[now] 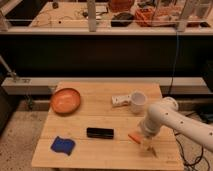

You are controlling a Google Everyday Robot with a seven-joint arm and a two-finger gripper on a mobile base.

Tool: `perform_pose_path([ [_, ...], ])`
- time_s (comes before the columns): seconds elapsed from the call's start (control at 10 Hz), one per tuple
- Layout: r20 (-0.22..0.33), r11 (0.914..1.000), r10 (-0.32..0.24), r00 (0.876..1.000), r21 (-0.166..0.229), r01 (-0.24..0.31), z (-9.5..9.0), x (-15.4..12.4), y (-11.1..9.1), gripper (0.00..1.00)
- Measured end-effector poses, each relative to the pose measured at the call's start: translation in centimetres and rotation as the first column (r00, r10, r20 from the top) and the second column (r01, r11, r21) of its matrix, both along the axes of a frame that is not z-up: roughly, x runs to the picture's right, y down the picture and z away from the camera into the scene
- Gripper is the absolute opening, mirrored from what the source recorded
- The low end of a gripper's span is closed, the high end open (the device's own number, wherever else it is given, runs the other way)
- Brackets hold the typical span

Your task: Place the pepper in the ceramic cup

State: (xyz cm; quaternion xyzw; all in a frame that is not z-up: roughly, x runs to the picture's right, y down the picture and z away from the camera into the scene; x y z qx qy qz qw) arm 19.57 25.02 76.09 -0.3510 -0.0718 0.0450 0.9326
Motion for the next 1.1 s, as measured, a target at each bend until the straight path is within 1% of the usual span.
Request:
perform_pose_path([
  [0.1,0.003,1.0000,0.003,1.000,-0.002,-0.003,0.5,0.3,0.5,0.80],
  [0.2,0.010,1.0000,0.006,1.000,-0.005,-0.006,1.3,0.5,1.2,0.80],
  [0.4,0.017,1.0000,0.004,1.000,-0.007,-0.004,1.7,0.4,1.5,0.80],
  [0.6,0.020,0.9999,0.007,1.000,-0.009,-0.006,1.7,0.5,1.7,0.80],
  [0.7,0.020,0.9999,0.006,1.000,-0.014,-0.006,1.8,0.5,2.1,0.77],
  [0.9,0.020,0.9997,0.008,1.000,-0.023,-0.007,2.0,0.6,2.7,0.58],
  [1.0,0.023,0.9997,0.007,1.000,-0.024,-0.007,2.0,0.6,2.8,0.53],
  [1.1,0.025,0.9997,0.007,1.000,-0.025,-0.007,2.0,0.6,2.9,0.52],
])
